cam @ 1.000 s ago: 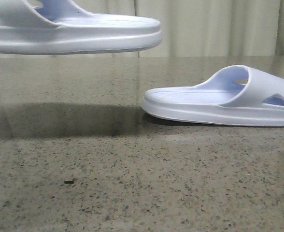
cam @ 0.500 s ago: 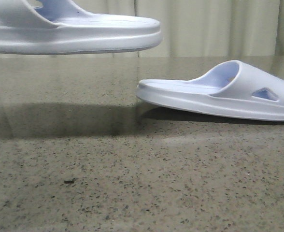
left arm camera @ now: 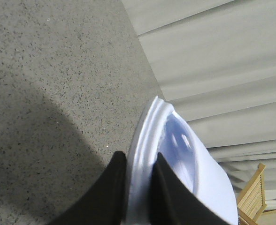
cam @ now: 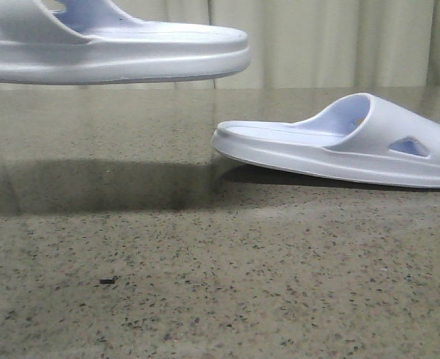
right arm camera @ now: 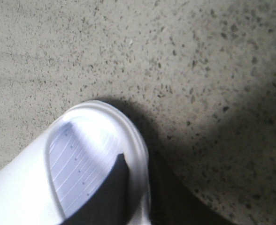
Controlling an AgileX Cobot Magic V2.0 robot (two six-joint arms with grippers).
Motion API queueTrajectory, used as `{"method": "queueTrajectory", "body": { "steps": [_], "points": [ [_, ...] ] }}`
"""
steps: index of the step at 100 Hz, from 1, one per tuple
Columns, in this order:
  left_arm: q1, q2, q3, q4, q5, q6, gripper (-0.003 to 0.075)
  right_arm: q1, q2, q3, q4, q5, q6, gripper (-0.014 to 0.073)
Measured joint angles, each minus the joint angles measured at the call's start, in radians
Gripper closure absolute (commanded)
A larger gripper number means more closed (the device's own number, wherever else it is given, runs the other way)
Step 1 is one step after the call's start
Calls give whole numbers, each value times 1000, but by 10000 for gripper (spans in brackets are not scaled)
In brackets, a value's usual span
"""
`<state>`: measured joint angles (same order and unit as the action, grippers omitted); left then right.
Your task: Insert blue slippers together front up
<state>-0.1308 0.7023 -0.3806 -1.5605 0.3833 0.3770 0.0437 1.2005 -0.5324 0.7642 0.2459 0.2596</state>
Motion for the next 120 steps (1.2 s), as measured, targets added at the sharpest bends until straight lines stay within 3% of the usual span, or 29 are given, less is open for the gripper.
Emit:
{"method": "queueTrajectory", "body": {
  "steps": [68, 120],
  "points": [
    [0, 0, 0, -2, 0, 0, 704, 0, -288, -195, -36, -55, -52, 675],
    [0, 0, 0, -34, 30, 0, 704, 0, -415, -207, -54, 152, -59, 676]
  ]
}}
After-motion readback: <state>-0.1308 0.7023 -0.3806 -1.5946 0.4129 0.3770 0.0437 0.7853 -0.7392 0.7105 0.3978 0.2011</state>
